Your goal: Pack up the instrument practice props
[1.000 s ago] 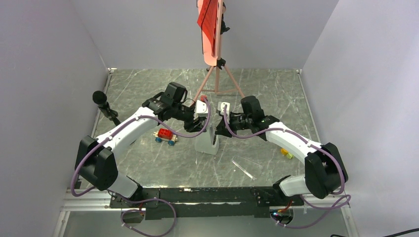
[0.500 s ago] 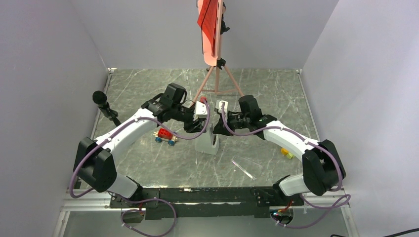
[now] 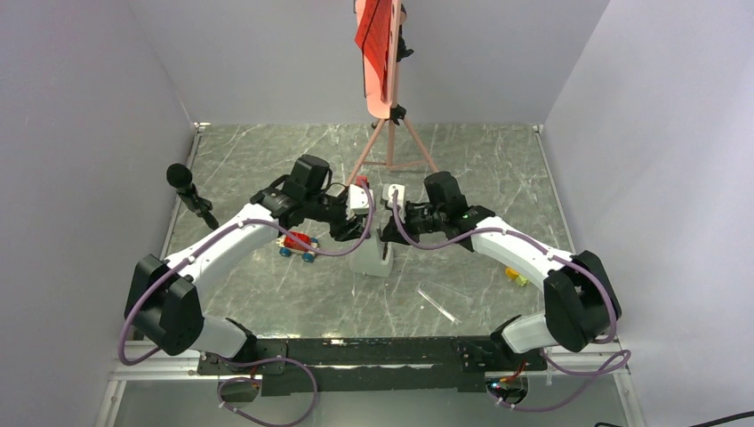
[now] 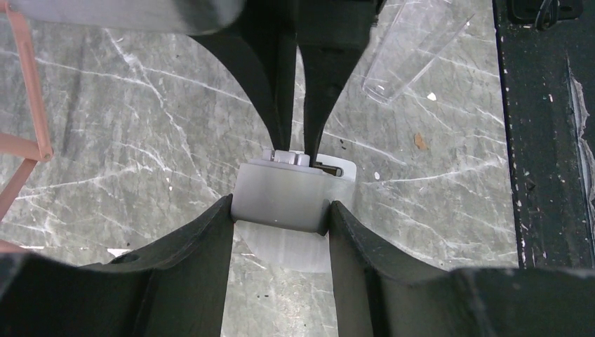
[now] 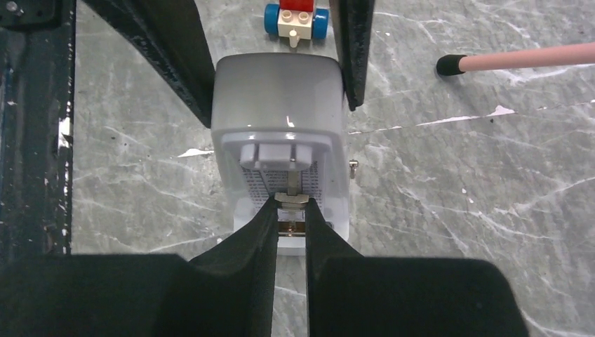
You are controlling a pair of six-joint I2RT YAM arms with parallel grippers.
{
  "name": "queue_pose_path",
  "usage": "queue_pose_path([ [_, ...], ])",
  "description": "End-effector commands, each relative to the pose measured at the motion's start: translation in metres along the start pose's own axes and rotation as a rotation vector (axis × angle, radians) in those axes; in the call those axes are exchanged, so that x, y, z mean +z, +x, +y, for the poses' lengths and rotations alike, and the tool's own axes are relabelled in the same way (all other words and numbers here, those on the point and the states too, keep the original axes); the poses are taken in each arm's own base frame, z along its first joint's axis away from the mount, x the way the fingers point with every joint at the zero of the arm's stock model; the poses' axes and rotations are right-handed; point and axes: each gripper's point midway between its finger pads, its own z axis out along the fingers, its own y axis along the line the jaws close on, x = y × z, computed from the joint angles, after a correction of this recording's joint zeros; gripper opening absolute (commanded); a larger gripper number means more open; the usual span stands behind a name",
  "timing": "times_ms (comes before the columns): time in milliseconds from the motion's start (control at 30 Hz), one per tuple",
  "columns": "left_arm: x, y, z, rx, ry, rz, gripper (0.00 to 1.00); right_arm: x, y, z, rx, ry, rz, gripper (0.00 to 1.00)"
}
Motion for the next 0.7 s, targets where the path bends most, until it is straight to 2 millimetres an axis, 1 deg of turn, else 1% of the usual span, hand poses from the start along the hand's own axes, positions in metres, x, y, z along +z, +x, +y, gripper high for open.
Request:
queue_pose_path([
  [0, 0.004, 0.009, 0.023, 0.047, -0.124, 0.03, 0.05, 0.009, -0.025, 0.033, -0.129, -0.118, -0.054, 0.0],
  [67, 0.004, 0.01, 0.024, 0.047, -0.127, 0.032, 0.06, 0.01, -0.024, 0.034, -0.122, -0.122, -0.056, 0.0],
  [100, 0.004, 0.01, 0.024, 0.046, -0.128, 0.032, 0.08, 0.01, -0.024, 0.033, -0.124, -0.119, -0.053, 0.03],
  [167, 0.004, 0.009, 0.024, 0.045, -0.128, 0.029, 0.1, 0.01, -0.023, 0.033, -0.133, -0.12, -0.048, 0.04],
  [233, 0.004, 0.01, 0.025, 0.034, -0.141, 0.029, 0.16, 0.009, -0.024, 0.035, -0.135, -0.128, -0.049, 0.04],
  [300, 0.003, 0.011, 0.028, 0.026, -0.165, 0.03, 0.2, 0.007, -0.026, 0.036, -0.138, -0.13, -0.052, 0.04],
  [367, 0.001, 0.01, 0.032, 0.025, -0.195, 0.026, 0.29, 0.007, -0.026, 0.036, -0.132, -0.128, -0.049, 0.06],
  [400, 0.0, 0.01, 0.033, 0.031, -0.207, 0.02, 0.36, 0.007, -0.025, 0.036, -0.128, -0.128, -0.047, 0.09],
  [433, -0.001, 0.009, 0.032, 0.038, -0.214, 0.012, 0.41, 0.007, -0.025, 0.035, -0.125, -0.127, -0.045, 0.13],
  [467, -0.002, 0.008, 0.032, 0.046, -0.221, 0.004, 0.46, 0.006, -0.024, 0.035, -0.12, -0.125, -0.045, 0.2],
  [500, -0.003, 0.005, 0.032, 0.054, -0.224, -0.005, 0.48, 0.006, -0.025, 0.035, -0.116, -0.122, -0.044, 0.26],
  [567, -0.004, 0.003, 0.03, 0.06, -0.222, -0.017, 0.55, 0.003, -0.026, 0.033, -0.095, -0.108, -0.039, 0.43],
  [600, -0.005, 0.002, 0.029, 0.061, -0.218, -0.02, 0.6, 0.001, -0.028, 0.03, -0.079, -0.095, -0.039, 0.51],
  [633, -0.006, -0.001, 0.027, 0.065, -0.212, -0.026, 0.63, -0.003, -0.03, 0.028, -0.065, -0.081, -0.039, 0.58],
  [667, -0.007, -0.002, 0.026, 0.066, -0.207, -0.028, 0.65, -0.007, -0.032, 0.025, -0.058, -0.065, -0.039, 0.61],
])
